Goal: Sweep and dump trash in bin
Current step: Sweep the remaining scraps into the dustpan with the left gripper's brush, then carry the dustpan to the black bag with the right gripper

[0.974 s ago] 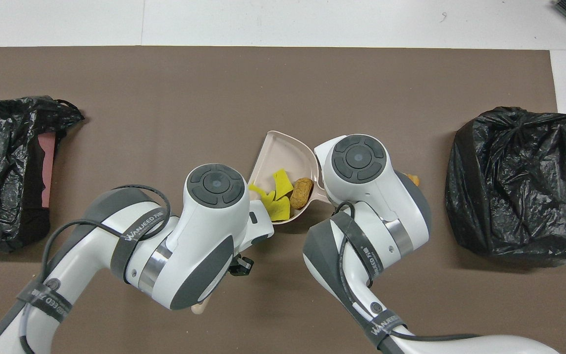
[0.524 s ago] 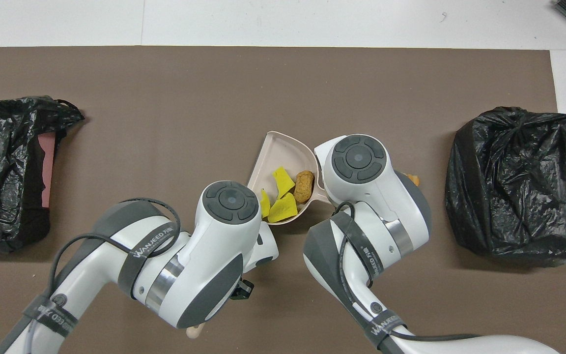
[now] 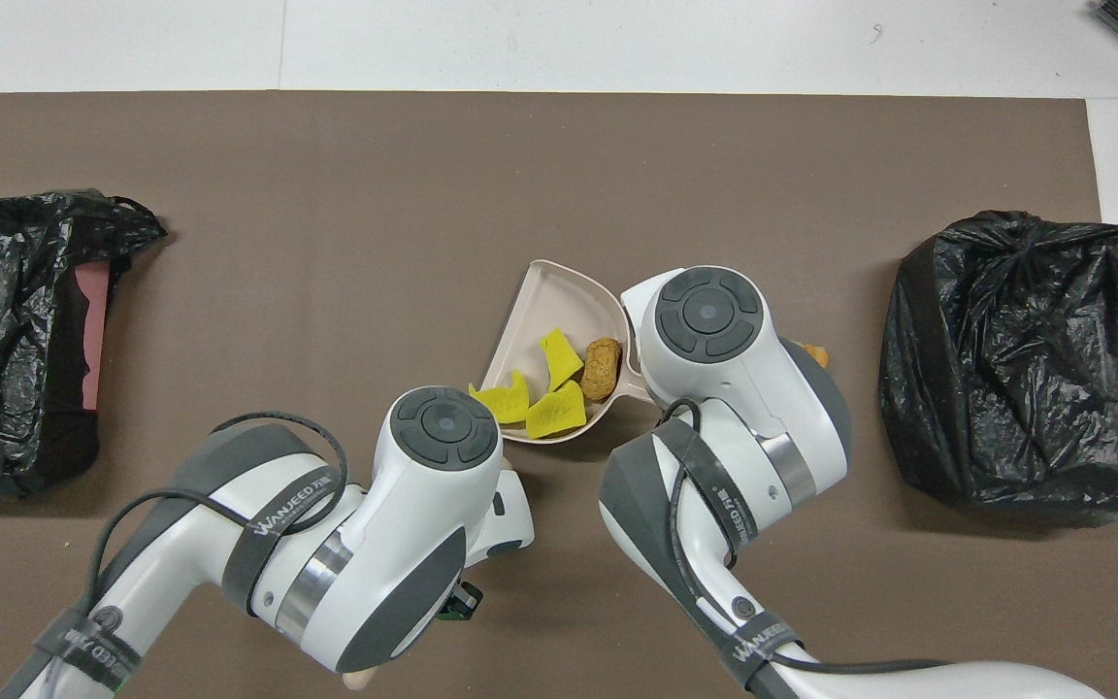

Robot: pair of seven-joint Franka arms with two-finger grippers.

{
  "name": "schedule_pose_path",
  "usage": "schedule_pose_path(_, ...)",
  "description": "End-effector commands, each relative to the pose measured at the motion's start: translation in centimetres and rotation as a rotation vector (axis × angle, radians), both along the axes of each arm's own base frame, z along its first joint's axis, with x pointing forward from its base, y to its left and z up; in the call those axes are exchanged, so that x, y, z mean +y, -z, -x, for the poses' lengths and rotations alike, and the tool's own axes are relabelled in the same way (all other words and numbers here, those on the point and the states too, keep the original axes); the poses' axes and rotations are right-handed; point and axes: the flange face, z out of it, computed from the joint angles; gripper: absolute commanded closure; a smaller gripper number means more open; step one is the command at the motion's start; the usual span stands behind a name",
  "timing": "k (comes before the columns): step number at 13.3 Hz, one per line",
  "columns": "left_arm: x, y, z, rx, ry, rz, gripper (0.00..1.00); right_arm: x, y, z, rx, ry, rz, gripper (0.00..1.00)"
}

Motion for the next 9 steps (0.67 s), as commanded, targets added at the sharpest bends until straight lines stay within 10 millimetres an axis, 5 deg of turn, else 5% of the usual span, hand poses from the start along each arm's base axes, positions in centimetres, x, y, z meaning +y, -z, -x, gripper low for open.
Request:
schedule_pose_path(1, 1.6, 0.4, 0.5, -0.073, -0.067, 0.032, 1.0, -3.0, -3.6, -0.7, -0.033, 0.047, -0.023, 1.0)
schedule_pose_path(5, 1.2, 0.7, -0.6, -0.177, -0.201, 0.048, 1.0, -9.8, -9.3, -2.5, -0.099, 0.116, -0.062, 1.0)
schedule_pose_path(9, -2.7, 1.3, 0.4, -0.241, -0.384, 0.099, 1.0, -20.6, -13.9, -3.6, -0.145, 0.199, -0.062, 1.0)
